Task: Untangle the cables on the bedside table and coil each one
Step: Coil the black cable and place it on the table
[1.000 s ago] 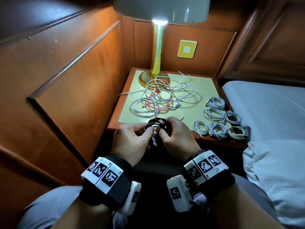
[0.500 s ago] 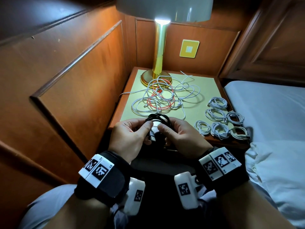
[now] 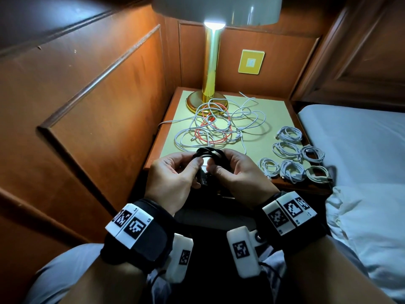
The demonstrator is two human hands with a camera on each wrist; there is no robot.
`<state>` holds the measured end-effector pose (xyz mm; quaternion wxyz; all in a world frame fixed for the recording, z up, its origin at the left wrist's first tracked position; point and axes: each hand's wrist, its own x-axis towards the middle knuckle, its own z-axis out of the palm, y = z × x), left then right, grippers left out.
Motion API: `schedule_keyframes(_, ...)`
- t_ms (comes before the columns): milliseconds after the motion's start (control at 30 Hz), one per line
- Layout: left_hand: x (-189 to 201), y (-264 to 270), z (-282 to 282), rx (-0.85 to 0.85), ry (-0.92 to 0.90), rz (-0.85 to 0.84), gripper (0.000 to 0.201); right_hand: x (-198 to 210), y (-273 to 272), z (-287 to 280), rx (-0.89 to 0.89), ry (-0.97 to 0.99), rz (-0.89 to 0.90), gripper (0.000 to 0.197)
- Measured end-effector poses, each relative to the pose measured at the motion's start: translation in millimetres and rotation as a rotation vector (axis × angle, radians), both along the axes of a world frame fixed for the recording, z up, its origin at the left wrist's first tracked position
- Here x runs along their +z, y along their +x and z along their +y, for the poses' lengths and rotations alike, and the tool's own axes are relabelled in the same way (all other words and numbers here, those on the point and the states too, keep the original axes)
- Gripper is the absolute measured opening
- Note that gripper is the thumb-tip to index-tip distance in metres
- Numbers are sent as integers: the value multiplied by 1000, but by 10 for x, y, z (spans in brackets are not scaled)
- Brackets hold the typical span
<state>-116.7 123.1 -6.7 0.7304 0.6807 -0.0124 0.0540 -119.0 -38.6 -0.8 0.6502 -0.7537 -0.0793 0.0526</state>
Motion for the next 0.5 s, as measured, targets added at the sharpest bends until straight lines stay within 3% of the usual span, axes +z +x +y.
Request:
schedule_keyframes(133,-16,-10,-19,6,13,-15,7,-10,2,0,0,19,0,20)
schedule_keyframes(367,-15,4,-3,20,-6,18,6,3,3,21,24,55,81,10)
schedule_keyframes(500,3,17,-1,4,-101,67,6,46,-27,82,22,161,129,25)
